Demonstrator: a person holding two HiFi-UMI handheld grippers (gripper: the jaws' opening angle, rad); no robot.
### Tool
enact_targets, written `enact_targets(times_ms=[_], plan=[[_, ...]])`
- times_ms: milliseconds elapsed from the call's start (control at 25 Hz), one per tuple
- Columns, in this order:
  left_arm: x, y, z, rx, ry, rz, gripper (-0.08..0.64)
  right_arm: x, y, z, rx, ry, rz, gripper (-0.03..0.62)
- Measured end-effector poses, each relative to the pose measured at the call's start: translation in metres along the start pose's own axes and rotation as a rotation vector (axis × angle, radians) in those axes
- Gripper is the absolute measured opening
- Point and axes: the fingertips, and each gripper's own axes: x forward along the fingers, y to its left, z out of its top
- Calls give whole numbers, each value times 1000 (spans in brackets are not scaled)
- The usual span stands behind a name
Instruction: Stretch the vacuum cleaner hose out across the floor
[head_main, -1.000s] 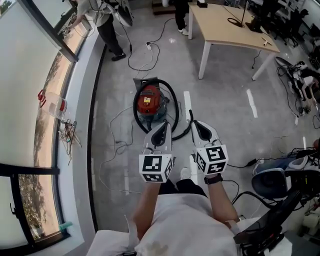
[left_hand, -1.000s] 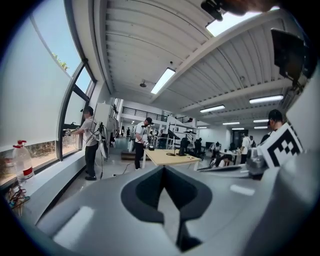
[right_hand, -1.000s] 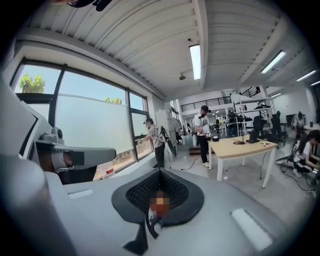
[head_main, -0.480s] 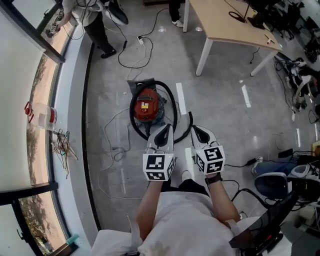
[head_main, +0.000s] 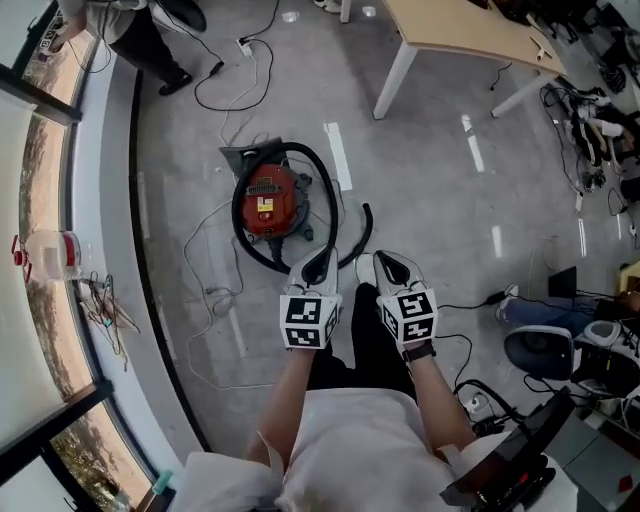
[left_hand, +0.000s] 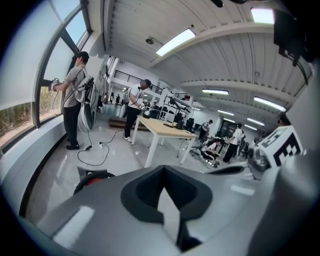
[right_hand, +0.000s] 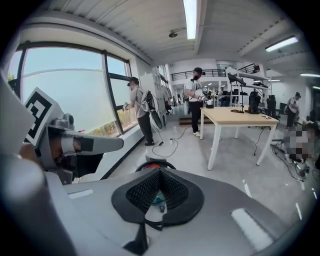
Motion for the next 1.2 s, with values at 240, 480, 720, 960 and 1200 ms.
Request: enact_targets(times_ms=[240, 480, 720, 960, 1200], plan=[[97, 15, -65, -38, 109, 8, 0, 98, -70, -52, 15, 108, 20, -2], [208, 33, -149, -85, 217, 18, 0, 199, -145, -145, -11, 241, 51, -2], [298, 62, -264, -70, 342, -1, 0, 280, -189, -262, 7, 359, 87, -2], [357, 78, -364, -110, 446, -14, 0, 345, -210, -370, 41, 449, 124, -2], [391, 86, -416, -124, 495, -33, 1, 404, -235, -416, 29, 455, 112, -2]])
